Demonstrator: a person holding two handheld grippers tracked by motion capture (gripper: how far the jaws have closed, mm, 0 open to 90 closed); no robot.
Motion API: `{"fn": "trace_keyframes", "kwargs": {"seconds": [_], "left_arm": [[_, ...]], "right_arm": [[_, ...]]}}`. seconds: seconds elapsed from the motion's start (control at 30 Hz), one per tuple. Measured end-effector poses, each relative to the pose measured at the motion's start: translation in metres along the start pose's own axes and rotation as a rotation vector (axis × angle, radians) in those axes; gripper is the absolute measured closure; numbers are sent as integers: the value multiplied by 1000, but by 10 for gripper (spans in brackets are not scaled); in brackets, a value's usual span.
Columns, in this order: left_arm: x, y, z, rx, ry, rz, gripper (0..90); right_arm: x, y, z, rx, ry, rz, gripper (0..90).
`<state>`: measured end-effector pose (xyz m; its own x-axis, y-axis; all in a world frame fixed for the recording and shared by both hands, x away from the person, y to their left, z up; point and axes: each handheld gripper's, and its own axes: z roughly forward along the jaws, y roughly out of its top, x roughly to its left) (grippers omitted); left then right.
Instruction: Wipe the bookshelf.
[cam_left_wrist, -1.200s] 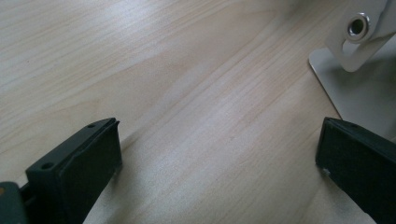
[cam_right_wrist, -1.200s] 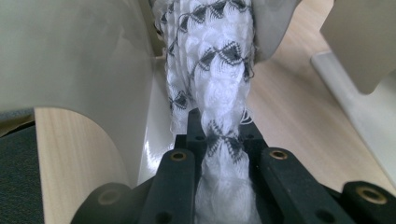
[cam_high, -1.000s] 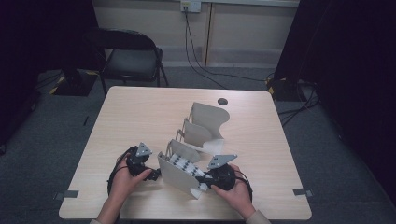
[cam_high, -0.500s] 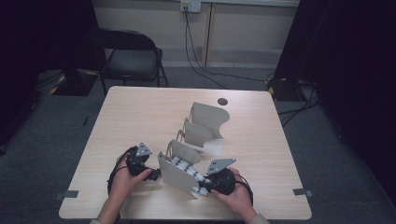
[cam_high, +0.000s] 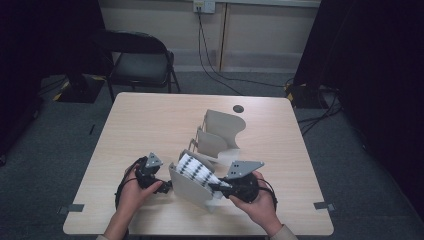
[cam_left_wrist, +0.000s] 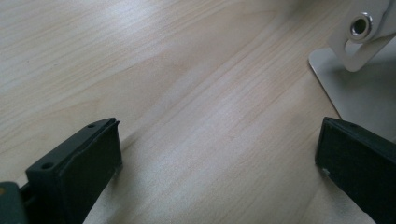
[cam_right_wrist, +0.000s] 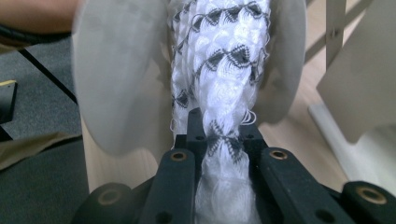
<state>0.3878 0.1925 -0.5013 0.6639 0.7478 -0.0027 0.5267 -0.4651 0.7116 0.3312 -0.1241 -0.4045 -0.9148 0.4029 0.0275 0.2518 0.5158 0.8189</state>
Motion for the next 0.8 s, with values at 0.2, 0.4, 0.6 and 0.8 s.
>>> {"fn": "trace_keyframes", "kwargs": {"seconds": [0.2, 0.4, 0.6, 0.8], "left_arm": [[0, 0, 0, 2, 0, 3, 0], [0, 0, 0, 0, 0, 0, 0], [0, 0, 0, -1, -3, -3, 0], [0, 0, 0, -2, -2, -4, 0]], "right_arm": [[-2, 3, 14, 13, 18, 2, 806], [-4, -10, 27, 49, 26, 19, 806], [-4, -24, 37, 90, 37, 31, 806], [-2, -40, 48, 125, 54, 42, 806]]}}
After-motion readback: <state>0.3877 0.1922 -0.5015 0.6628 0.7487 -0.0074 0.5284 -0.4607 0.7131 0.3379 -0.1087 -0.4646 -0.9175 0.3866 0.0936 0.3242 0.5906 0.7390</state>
